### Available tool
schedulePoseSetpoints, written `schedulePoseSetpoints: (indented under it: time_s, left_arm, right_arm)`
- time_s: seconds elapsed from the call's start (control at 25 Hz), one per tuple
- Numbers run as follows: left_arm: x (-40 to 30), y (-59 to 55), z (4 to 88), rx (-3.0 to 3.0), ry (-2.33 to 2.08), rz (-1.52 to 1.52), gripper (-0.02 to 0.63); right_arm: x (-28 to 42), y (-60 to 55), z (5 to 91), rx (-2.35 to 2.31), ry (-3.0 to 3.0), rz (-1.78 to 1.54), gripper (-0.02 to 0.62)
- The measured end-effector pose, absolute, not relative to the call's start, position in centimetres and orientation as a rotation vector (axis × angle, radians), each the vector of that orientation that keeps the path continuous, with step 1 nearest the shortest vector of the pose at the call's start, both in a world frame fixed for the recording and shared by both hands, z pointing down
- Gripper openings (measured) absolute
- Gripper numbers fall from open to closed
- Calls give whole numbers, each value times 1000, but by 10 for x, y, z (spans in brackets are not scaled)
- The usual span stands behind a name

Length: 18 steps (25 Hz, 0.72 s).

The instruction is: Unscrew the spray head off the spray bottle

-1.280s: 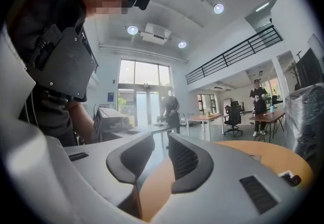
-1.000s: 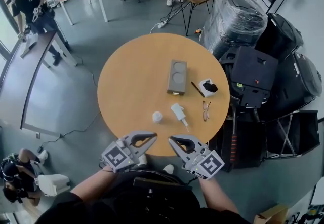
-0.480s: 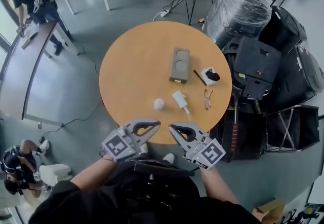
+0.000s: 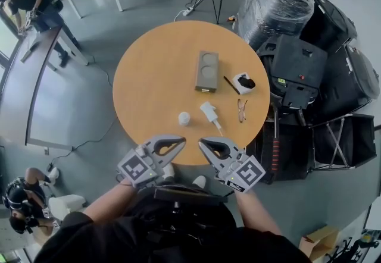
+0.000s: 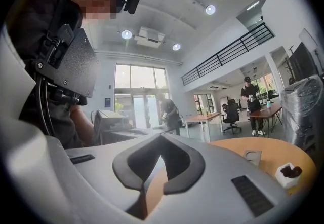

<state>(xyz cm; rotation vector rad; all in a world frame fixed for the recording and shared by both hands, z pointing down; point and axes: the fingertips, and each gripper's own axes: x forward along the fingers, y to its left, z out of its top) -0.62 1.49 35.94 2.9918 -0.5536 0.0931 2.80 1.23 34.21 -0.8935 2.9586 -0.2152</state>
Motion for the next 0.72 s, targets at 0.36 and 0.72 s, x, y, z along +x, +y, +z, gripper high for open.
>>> schedulePoseSetpoints:
  time_s: [0.36,0.72]
  left_arm:
    - [-10,18,357,2987,-546,97,17]
    - [-12,21,367,2981,-546,104,17]
  right_arm:
    - [19,20,335,-887,2976,-190,6]
    - [18,23,345,-906,2985,-189,6]
